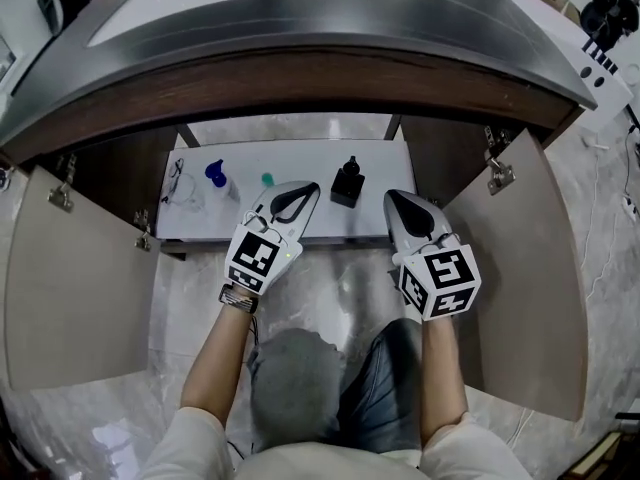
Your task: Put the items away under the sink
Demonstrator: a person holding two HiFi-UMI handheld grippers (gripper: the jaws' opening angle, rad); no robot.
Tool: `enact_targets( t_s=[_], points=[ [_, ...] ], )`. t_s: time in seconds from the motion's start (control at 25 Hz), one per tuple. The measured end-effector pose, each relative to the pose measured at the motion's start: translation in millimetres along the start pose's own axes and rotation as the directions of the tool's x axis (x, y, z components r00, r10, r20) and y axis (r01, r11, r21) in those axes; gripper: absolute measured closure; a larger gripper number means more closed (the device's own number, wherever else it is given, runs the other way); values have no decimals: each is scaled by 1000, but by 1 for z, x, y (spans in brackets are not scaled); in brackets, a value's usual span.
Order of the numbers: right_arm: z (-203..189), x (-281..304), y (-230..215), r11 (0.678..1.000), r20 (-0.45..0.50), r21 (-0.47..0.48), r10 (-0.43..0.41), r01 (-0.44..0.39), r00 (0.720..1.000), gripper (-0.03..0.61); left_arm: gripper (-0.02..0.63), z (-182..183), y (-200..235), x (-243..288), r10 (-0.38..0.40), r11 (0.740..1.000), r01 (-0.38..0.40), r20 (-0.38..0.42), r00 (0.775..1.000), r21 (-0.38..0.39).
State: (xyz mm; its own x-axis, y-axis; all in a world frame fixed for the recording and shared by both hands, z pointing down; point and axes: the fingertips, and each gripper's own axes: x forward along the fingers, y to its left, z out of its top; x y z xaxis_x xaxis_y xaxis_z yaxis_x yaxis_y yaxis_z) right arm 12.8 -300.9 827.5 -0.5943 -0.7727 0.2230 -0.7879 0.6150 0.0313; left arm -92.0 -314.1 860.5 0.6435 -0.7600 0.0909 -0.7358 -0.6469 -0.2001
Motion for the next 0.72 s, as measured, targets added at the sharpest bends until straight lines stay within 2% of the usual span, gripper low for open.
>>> enact_targets(
  t_s=[0.44, 0.72],
  points=[
    [27, -10, 25, 997, 14, -47, 69, -68, 998, 572, 607, 51, -7, -28, 5, 1000, -6, 54, 999, 28],
    [83, -26, 36, 995, 41, -35, 94, -93, 995, 572, 607, 110, -5, -45, -23, 998, 20, 70, 997, 55]
  ],
)
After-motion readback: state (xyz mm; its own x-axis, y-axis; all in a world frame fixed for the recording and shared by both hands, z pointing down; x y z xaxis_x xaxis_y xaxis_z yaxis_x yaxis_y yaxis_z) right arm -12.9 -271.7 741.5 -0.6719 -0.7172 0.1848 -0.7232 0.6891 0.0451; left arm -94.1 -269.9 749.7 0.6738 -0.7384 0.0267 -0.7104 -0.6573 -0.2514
